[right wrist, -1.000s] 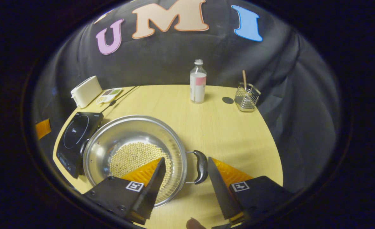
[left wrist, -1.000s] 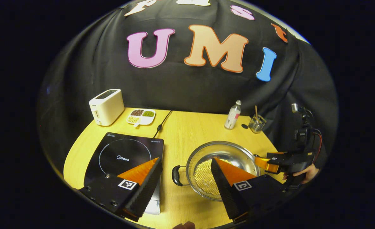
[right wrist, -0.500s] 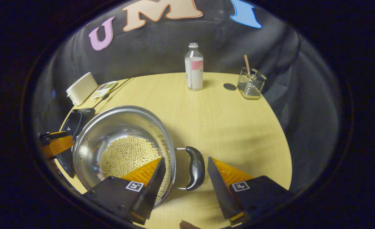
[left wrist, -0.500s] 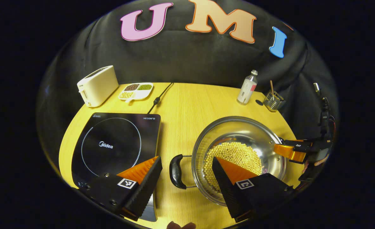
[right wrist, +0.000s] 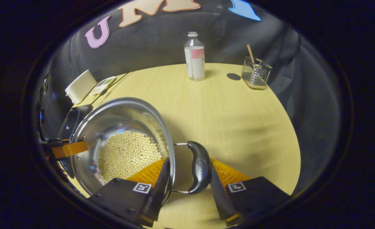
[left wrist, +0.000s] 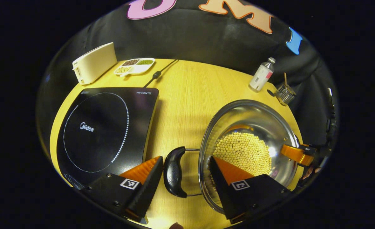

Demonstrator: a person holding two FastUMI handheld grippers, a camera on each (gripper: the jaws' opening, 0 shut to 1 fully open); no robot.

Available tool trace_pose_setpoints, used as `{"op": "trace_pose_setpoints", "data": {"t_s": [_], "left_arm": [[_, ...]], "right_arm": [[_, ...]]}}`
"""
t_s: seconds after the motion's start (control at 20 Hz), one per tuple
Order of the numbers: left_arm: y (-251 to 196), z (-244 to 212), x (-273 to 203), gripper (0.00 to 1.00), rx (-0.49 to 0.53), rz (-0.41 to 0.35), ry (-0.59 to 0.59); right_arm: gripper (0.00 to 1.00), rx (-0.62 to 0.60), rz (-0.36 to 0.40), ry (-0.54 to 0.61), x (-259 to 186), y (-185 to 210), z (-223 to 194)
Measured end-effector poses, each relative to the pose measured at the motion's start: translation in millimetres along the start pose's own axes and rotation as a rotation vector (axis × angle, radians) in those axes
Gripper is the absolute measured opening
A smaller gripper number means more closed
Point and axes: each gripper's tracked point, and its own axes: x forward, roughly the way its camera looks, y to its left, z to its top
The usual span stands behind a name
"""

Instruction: First push the handle of the pot to place it horizontally, then grasp the pot with both hands and set it on the induction cooktop.

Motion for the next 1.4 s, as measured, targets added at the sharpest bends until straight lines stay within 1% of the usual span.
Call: {"op": "trace_pose_setpoints", "data": {"t_s": [0.05,0.1,0.15,0.2,0.25,0.3,0.35,0.4,0.45,0.5,0.55,0.6,0.65,0.7,0.75,0.8,0.9,0.95,1.0,1.05,1.1,1.2,1.4], "left_arm": [[1.9,-2.3,4.2,0.81,-0.009,0.002,0.01],[1.4,-3.2,5.9,0.84,-0.029,-0.007,0.016],[0.0,-4.7,9.3,0.73,-0.046,-0.016,0.02],[-0.6,-7.2,10.8,0.71,-0.054,-0.021,0.027],[-0.2,-5.4,10.4,0.69,-0.056,-0.029,0.021],[-0.8,-5.2,10.5,0.68,-0.057,-0.04,0.026],[-2.5,-6.4,9.0,0.67,-0.058,-0.049,0.035],[-2.7,-5.8,9.1,0.64,-0.058,-0.056,0.039],[-1.6,-6.2,7.0,0.62,-0.066,-0.056,0.047],[-2.2,-4.6,7.3,0.6,-0.078,-0.058,0.047],[-3.8,-2.8,1.1,0.58,-0.079,-0.062,0.049],[-4.5,0.8,0.8,0.57,-0.063,-0.063,0.033],[-2.2,4.9,-3.0,0.57,-0.049,-0.063,0.023],[-1.2,8.1,-6.8,0.58,-0.048,-0.062,0.02],[-1.4,9.7,-12.8,0.58,-0.05,-0.061,0.022],[-0.4,12.3,-17.7,0.56,-0.051,-0.059,0.022],[3.5,18.1,-27.8,0.56,-0.044,-0.056,0.009],[5.8,19.9,-32.7,0.58,-0.041,-0.054,0.002],[8.7,22.8,-38.1,0.56,-0.037,-0.053,-0.003],[11.8,26.4,-43.5,0.56,-0.033,-0.05,-0.013],[16.2,29.6,-48.4,0.58,-0.026,-0.048,-0.019],[26.0,34.9,-57.5,0.56,-0.019,-0.049,-0.024],[53.6,44.7,-70.3,0.56,-0.01,-0.064,-0.032]], "right_arm": [[0.68,0.008,-0.001,-0.001,0.6,0.3,1.2],[0.64,0.015,0.003,0.004,2.8,0.9,1.3],[0.64,0.026,0.008,0.006,2.0,1.0,0.1],[0.6,0.03,0.019,0.009,1.6,2.3,0.4],[0.6,0.041,0.021,0.013,5.0,0.2,-1.5],[0.57,0.051,0.028,0.017,6.9,0.8,-1.3],[0.57,0.066,0.035,0.021,3.8,1.4,-2.6],[0.53,0.085,0.043,0.027,7.6,1.6,-2.3],[0.54,0.104,0.047,0.033,2.9,2.0,-1.0],[0.51,0.115,0.053,0.047,2.4,2.5,-2.4],[0.51,0.13,0.058,0.051,-0.9,2.7,-4.0],[0.48,0.135,0.063,0.047,-5.2,3.4,-2.1],[0.53,0.137,0.067,0.04,-6.8,4.3,-1.7],[0.48,0.143,0.07,0.034,-9.7,5.8,0.4],[0.48,0.153,0.071,0.032,-12.9,7.6,2.1],[0.48,0.16,0.074,0.03,-16.7,10.2,3.6],[0.48,0.164,0.082,0.019,-23.8,17.3,5.6],[0.42,0.168,0.087,0.012,-27.6,20.8,8.2],[0.42,0.172,0.091,0.005,-31.1,24.8,9.9],[0.43,0.176,0.096,-0.003,-34.2,27.7,10.2],[0.42,0.179,0.099,-0.009,-37.9,33.0,12.1],[0.42,0.186,0.101,-0.022,-45.2,47.5,13.8],[0.42,0.198,0.088,-0.046,-56.5,78.9,16.5]]}}
